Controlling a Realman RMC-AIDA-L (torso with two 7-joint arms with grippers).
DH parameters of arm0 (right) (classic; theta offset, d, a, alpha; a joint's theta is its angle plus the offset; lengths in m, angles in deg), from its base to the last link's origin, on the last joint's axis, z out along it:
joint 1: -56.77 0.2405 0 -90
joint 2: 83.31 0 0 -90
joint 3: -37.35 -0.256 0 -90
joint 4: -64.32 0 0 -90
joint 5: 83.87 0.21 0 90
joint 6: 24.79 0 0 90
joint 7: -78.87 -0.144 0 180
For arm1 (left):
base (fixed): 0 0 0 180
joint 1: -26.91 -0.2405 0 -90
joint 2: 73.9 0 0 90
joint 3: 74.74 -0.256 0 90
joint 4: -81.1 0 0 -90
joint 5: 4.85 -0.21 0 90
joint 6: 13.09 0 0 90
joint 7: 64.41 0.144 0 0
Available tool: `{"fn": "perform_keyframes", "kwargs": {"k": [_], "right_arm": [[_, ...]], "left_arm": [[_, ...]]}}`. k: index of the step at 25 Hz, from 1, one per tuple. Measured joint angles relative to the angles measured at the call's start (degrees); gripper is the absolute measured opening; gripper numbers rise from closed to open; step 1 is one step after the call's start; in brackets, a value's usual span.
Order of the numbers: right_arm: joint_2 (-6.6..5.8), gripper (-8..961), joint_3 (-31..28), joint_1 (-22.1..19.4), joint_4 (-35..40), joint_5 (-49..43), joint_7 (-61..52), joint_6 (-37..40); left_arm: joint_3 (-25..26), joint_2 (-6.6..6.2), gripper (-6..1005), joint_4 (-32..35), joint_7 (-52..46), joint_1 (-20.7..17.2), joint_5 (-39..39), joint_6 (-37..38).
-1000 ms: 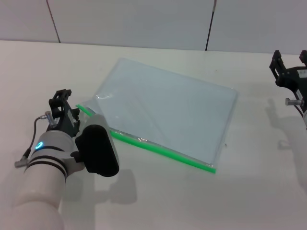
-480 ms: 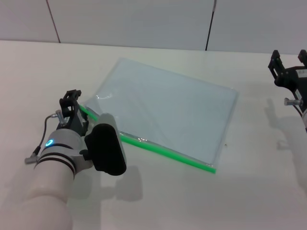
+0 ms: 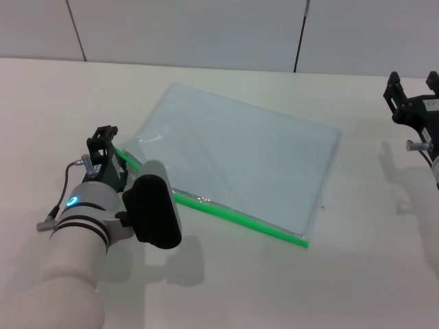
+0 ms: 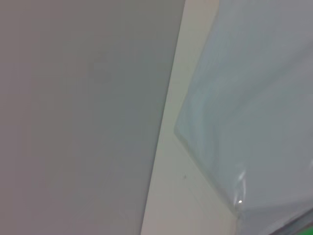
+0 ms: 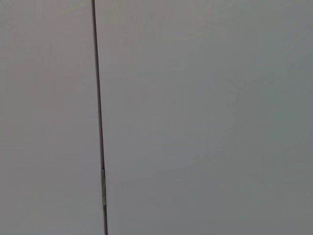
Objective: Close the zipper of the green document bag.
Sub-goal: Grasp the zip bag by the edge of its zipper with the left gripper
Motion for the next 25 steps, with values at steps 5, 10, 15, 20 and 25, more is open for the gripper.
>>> {"fn": "perform_keyframes", "kwargs": {"k": [5,10,15,20,25], "right_arm": [[0.00,680,-0.1,0.0,0.0,-0.1,0.0,0.0],[0.00,680,0.0,0.0,0.0,-0.2,0.0,0.0],[0.00,680,0.1,0.0,0.2,-0.2,1.0,0.0],[0.00,679,0.2,0.0,0.3,0.0,1.5,0.0],[0.00,679,0.2,0.0,0.4,0.0,1.5,0.0]], "left_arm": [[0.0,0.43,556,-1.2,0.0,0.3,0.3,0.7],[0.0,1.39,556,-3.7,0.1,0.4,0.4,1.6],[0.0,1.50,556,-4.0,0.0,0.5,0.4,1.8],[0.0,1.50,556,-4.0,0.3,0.6,0.4,1.8],[0.0,1.47,555,-4.1,0.6,1.1,0.4,1.8]]}}
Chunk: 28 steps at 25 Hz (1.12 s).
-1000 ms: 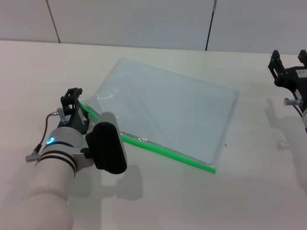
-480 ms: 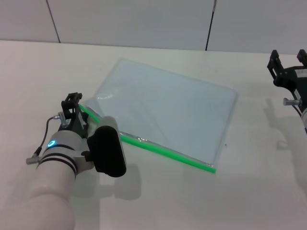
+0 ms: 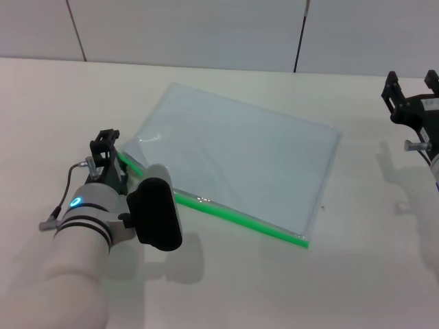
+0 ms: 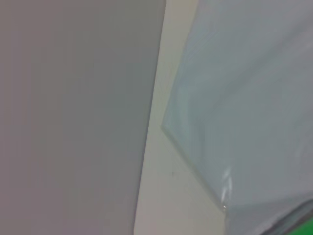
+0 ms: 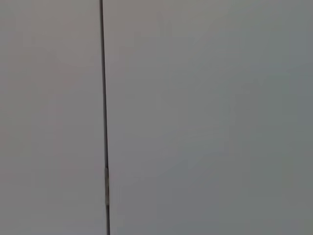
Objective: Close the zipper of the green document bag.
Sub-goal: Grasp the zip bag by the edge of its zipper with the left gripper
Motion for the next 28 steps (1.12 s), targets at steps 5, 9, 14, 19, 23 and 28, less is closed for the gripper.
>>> {"fn": "perform_keyframes", "kwargs": {"k": [5,9,14,19,23,28], "right_arm": [[0.00,679,0.0,0.0,0.1,-0.1,0.0,0.0],[0.00,679,0.0,0.0,0.1,-0.1,0.0,0.0],[0.00,679,0.0,0.0,0.2,-0.1,0.1,0.0],[0.00,679,0.0,0.0,0.3,-0.2,0.1,0.0],[0.00,679,0.0,0.0,0.7,-0.1,0.8,0.0],[0.08,679,0.0,0.0,1.0,0.0,1.6,0.0]], "left_arm": [[-0.1,0.00,555,-0.3,0.1,0.6,0.0,0.0],[-0.4,0.25,555,-0.6,0.2,0.9,0.0,0.1],[-0.4,0.42,555,-0.8,0.7,1.2,0.0,0.8],[-0.5,0.96,554,-2.4,1.0,2.0,0.0,1.1],[-0.5,1.49,554,-3.5,1.3,2.2,0.0,1.6],[-0.6,1.64,554,-3.6,1.6,2.4,0.0,2.6]]}}
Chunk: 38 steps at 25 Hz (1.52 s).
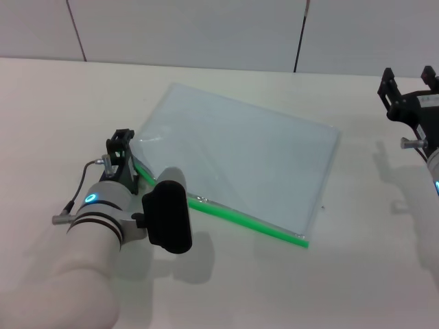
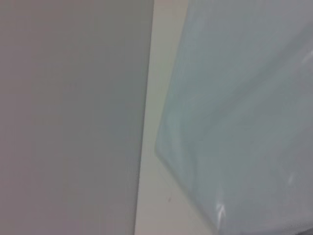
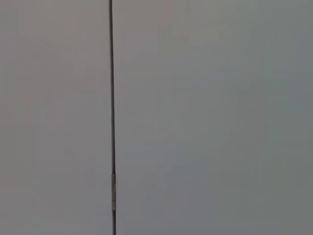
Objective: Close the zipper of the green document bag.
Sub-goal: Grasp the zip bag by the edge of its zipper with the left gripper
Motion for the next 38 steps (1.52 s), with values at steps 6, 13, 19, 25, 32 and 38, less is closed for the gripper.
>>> {"fn": "perform_keyframes", "kwargs": {"k": [6,13,19,25,32,38], "right_arm": [[0.01,679,0.0,0.0,0.3,-0.1,0.0,0.0],[0.01,679,0.1,0.0,0.3,-0.3,0.0,0.0],[0.01,679,0.1,0.0,0.4,-0.3,0.0,0.0],[0.01,679,0.2,0.0,0.4,-0.4,0.0,0.0],[0.01,678,0.8,0.0,0.4,-0.4,0.3,0.0],[0.01,678,1.0,0.0,0.5,-0.4,0.6,-0.4]], "left_arm": [[0.0,0.11,554,0.0,0.6,0.1,-0.2,1.0],[0.1,0.11,553,0.0,1.3,0.2,-0.3,1.9],[0.3,0.11,553,0.0,1.4,0.3,-0.1,2.4],[0.5,0.13,514,-0.3,1.7,0.3,0.0,3.0],[0.5,0.29,410,-0.7,2.0,0.4,0.0,3.0],[0.6,0.32,229,-0.4,1.3,0.7,-0.3,2.2]]}}
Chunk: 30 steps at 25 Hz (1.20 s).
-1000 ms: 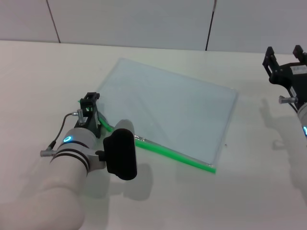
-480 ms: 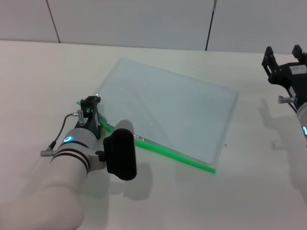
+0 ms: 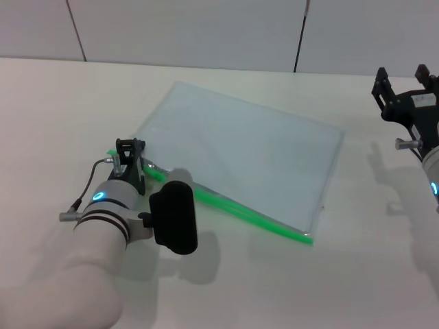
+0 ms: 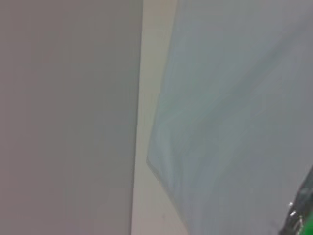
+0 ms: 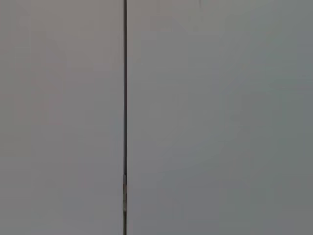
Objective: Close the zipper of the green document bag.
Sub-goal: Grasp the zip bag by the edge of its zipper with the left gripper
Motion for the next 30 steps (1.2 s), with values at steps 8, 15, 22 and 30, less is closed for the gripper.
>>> {"fn": "perform_keyframes", "kwargs": {"k": [8,15,22,30], "right_arm": [[0.00,678,0.7,-0.7,0.8,0.0,0.2,-0.9],[-0.01,678,1.8,-0.7,0.9,-0.1,0.9,-1.0],[-0.25,678,3.8,-0.8,1.2,-2.9,1.5,-0.6],[-0.32,678,3.8,-2.0,2.4,-10.9,1.6,-0.3]], "left_arm": [[1.0,0.05,93,0.3,0.2,0.5,1.8,0.1],[0.8,-0.08,55,1.8,-1.8,0.5,0.2,-0.1],[0.4,-0.51,54,5.1,-6.7,-1.3,-8.7,-4.6],[0.2,-0.57,54,5.5,-10.9,-1.7,-14.1,-10.1]]}}
